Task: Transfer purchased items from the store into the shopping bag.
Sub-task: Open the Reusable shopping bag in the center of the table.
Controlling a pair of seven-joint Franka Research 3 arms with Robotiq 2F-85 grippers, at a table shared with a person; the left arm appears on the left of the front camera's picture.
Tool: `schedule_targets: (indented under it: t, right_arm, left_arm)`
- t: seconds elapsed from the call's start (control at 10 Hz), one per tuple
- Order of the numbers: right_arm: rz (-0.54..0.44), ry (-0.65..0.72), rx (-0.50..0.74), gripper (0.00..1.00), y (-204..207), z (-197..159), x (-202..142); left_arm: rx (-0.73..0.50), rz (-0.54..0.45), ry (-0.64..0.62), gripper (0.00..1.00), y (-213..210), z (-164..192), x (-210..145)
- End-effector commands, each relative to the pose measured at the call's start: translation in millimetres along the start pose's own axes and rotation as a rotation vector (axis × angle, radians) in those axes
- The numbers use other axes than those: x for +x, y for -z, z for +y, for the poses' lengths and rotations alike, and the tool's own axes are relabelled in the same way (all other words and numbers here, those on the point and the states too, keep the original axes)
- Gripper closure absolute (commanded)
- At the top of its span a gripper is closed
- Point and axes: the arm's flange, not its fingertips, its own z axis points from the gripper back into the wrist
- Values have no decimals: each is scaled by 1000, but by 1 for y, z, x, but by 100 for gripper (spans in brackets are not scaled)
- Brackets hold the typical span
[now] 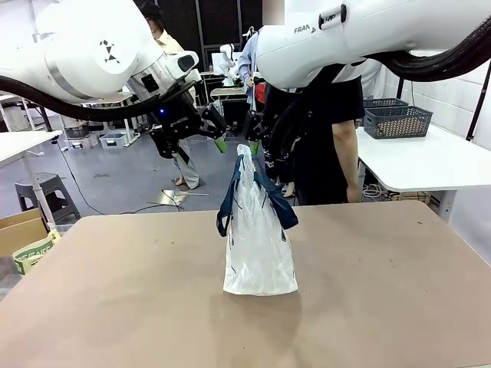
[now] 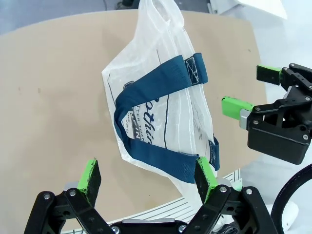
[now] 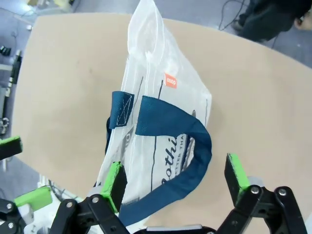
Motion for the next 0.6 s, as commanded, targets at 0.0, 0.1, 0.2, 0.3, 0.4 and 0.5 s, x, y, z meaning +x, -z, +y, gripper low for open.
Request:
schedule_targets:
  t: [0.0, 0.1, 0.2, 0.3, 0.4, 0.5]
  right_arm:
    - [52, 122, 19, 0, 11, -4, -3]
    - [64, 157, 19, 0, 14, 0, 0]
    - [71, 175, 12, 0, 20, 4, 4]
    - [79, 185, 20, 0, 25, 5, 8]
    - [86, 187, 28, 0, 27, 5, 9]
    - [84, 188, 34, 0, 28, 6, 9]
  left_arm:
    - [-8, -25, -42, 0, 2, -5, 1]
    - [-35, -11, -46, 0, 4, -16, 3]
    - [-65, 6, -54, 0, 6, -19, 4]
    - [-79, 2, -58, 0, 11, -18, 1]
    - [-118, 17, -74, 0, 17, -15, 0]
    - [-128, 25, -77, 0, 22, -15, -2]
